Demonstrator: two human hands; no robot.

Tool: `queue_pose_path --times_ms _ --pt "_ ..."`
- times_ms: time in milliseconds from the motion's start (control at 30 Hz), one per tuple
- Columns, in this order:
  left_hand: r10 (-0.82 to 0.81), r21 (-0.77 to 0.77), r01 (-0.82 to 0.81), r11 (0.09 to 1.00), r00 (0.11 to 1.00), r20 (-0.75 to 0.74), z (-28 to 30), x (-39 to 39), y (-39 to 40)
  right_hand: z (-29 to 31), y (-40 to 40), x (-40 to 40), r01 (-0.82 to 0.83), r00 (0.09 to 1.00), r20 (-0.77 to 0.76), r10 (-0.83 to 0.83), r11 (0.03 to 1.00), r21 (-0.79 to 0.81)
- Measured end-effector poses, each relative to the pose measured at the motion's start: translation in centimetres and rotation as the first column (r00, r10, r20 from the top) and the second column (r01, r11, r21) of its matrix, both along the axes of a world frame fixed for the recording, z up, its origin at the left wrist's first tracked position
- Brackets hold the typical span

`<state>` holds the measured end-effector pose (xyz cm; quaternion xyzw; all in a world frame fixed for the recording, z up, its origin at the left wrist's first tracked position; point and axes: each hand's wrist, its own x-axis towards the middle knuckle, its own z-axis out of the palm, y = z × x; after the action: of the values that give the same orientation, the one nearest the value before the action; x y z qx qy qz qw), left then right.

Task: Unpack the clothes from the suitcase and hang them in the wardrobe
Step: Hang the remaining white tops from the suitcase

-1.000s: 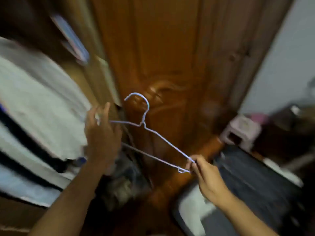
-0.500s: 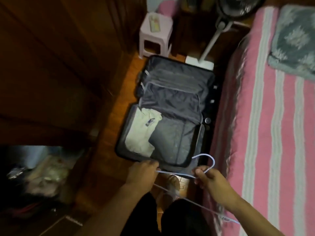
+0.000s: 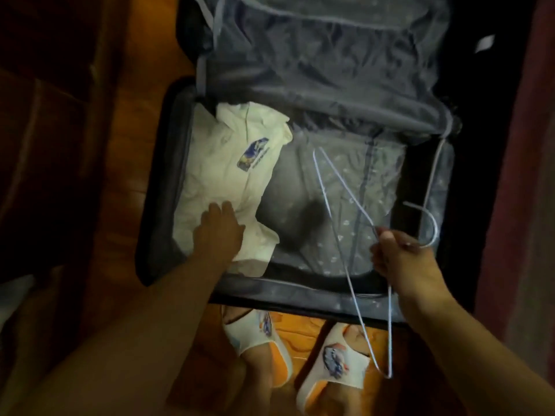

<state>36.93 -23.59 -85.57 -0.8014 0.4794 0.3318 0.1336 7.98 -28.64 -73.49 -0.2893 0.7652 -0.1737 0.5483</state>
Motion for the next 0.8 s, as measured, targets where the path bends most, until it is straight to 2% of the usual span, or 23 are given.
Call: queue_pose_path --times_ms 133,233,367,467,533,567,600,633,667,700,733,800 --pt "-0.189 -0.051 0.201 0.978 0.967 0.172 -5.2 1.5 -1.3 -3.5 1.1 1.2 0.021 1.000 0.015 -0.021 1.000 -0.015" --pt "-0.155 -0.111 0.161 0.981 0.986 0.062 -3.8 1.8 -0.6 -1.2 3.2 0.8 0.053 0.999 -0.012 -0.053 0.998 0.022" --pt "-0.020 -0.222 -0.006 0.975 0.993 -0.116 5.3 0.4 0.3 5.9 5.1 -0.2 -0.022 0.997 -0.079 0.025 0.999 0.035" --pt "0.151 -0.281 -0.251 0.926 0.930 -0.335 15.7 -1.2 0.4 12.1 4.8 -1.0 -0.046 0.992 -0.113 0.049 0.999 0.023" --pt "0.321 -0.215 -0.479 0.851 0.798 -0.510 23.7 -2.6 0.4 16.9 4.2 -1.7 -0.055 0.991 -0.124 0.054 0.998 -0.006" --pt "0.415 -0.150 -0.597 0.788 0.695 -0.588 27.5 -3.1 0.2 19.4 3.6 -2.2 -0.062 0.991 -0.121 0.057 0.998 -0.034" --pt "0.510 -0.068 -0.715 0.696 0.559 -0.654 31.2 -3.6 -0.1 22.2 3.2 -2.7 -0.079 0.991 -0.113 0.072 0.995 -0.059" --pt "0.588 0.028 -0.819 0.573 0.387 -0.710 34.5 -3.8 -0.4 24.7 2.7 -3.2 -0.108 0.989 -0.105 0.100 0.991 -0.074" --pt "0.632 0.126 -0.882 0.454 0.220 -0.743 37.9 -3.9 -0.7 26.9 2.4 -3.8 -0.149 0.986 -0.096 0.139 0.984 -0.102" --pt "0.638 0.200 -0.908 0.369 0.090 -0.765 41.6 -3.9 -1.2 29.4 2.0 -4.4 -0.190 0.979 -0.097 0.178 0.974 -0.127" --pt "0.625 0.244 -0.916 0.318 0.009 -0.781 45.0 -4.1 -1.6 32.0 1.5 -5.1 -0.227 0.973 -0.086 0.216 0.961 -0.156" --pt "0.560 0.250 -0.919 0.303 -0.041 -0.828 52.1 -4.6 -2.1 36.9 0.6 -6.3 -0.301 0.954 -0.054 0.296 0.931 -0.205"
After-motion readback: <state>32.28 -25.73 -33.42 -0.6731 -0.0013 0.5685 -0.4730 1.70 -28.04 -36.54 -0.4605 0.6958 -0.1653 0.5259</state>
